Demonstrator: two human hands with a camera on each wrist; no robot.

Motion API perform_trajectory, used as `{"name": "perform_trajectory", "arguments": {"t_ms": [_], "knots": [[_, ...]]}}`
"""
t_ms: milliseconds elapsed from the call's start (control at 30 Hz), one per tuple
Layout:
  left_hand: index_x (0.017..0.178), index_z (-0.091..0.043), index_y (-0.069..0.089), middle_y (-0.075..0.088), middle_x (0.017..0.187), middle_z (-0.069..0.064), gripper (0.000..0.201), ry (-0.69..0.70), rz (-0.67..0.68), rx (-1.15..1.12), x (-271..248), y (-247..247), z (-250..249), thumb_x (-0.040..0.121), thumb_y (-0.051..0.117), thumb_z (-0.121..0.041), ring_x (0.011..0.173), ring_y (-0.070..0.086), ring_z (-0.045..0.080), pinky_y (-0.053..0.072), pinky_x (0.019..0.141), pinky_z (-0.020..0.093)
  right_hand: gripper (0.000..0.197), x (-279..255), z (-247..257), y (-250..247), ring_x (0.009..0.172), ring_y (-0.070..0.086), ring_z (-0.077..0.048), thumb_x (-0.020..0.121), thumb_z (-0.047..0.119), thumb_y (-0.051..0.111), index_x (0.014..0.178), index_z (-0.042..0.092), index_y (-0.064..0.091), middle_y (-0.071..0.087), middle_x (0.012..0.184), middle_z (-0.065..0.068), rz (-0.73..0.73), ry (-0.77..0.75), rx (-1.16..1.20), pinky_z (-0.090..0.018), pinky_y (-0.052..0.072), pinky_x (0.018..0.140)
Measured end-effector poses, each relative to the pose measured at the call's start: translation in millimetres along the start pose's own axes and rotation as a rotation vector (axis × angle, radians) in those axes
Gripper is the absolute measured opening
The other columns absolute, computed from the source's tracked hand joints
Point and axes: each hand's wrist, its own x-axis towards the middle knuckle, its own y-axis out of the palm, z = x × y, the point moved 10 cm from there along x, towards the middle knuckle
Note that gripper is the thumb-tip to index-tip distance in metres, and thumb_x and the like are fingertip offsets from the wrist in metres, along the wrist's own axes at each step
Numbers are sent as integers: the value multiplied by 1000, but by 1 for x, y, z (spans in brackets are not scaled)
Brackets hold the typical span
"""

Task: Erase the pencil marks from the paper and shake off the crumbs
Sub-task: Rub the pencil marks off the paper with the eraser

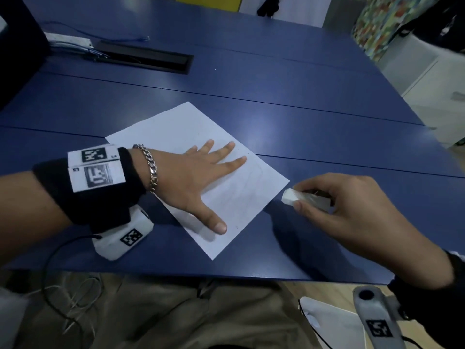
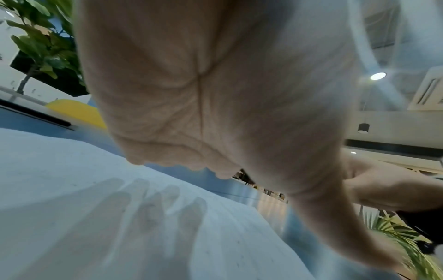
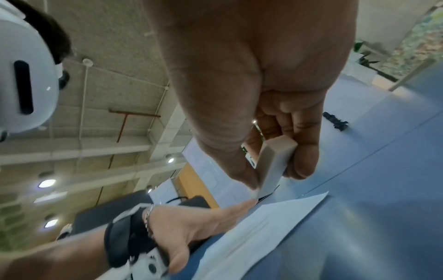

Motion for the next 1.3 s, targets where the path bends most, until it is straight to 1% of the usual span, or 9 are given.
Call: {"name": "perform_trajectory", "arguments": {"t_ms": [100,267,467,600,800,933,1100,1200,1300], "knots": [[161,-43,-25,-40,166,-6,136,3,-7,37,8,8,-5,69,65,-90,156,-31,32,-10,128,55,23,7,23,17,82,63,-7,94,44,65,112,33,75,70,96,15,72,-88,-63,-24,48,74],[151,-60,-29,-42,165,-10,137,-45,34,34,24,18,-5,59,66,-97,155,-31,35,-12,123,66,25,28,45,40,89,64,-15,98,48,57,111,30,69,66,97,10,160,-222,-182,-36,53,79],[148,-61,-33,-43,164,-9,142,-99,52,106,31,20,-3,52,64,-101,156,-28,39,-4,122,72,25,40,51,54,89,61,-16,97,43,53,106,24,68,64,97,7,202,-272,-231,-35,53,79],[148,-61,-34,-42,164,-10,144,-107,48,120,32,22,-2,50,64,-102,156,-29,40,-4,122,72,17,11,78,72,84,55,-12,93,33,60,105,28,71,62,94,9,371,-424,-188,-23,46,70],[147,-61,-35,-45,162,-13,142,-116,72,106,31,22,-2,53,64,-101,155,-32,36,-5,122,72,21,47,57,55,86,64,-17,92,38,59,106,29,72,63,98,10,215,-336,-198,-36,55,73],[147,-61,-35,-45,162,-13,144,-121,66,105,31,22,-3,52,66,-100,154,-33,37,-6,122,71,21,19,77,76,78,59,-16,91,36,53,99,27,70,59,91,7,361,-430,-224,-34,52,68],[145,-62,-37,-47,161,-13,143,-121,79,106,31,23,-2,51,64,-101,154,-34,37,-7,122,71,23,45,54,56,81,61,-15,92,43,54,96,27,71,61,91,9,205,-307,-203,-33,53,72],[146,-62,-36,-47,161,-12,143,-122,80,115,31,23,-3,51,64,-101,154,-34,37,-7,122,72,15,18,74,72,73,57,-15,90,35,59,91,25,70,61,87,7,290,-395,-222,-30,48,65],[146,-62,-36,-47,161,-12,142,-125,91,117,30,23,-3,53,64,-101,154,-34,37,-7,122,71,17,41,56,62,80,60,-16,91,38,58,97,27,70,61,90,8,267,-295,-254,-32,51,71]]}}
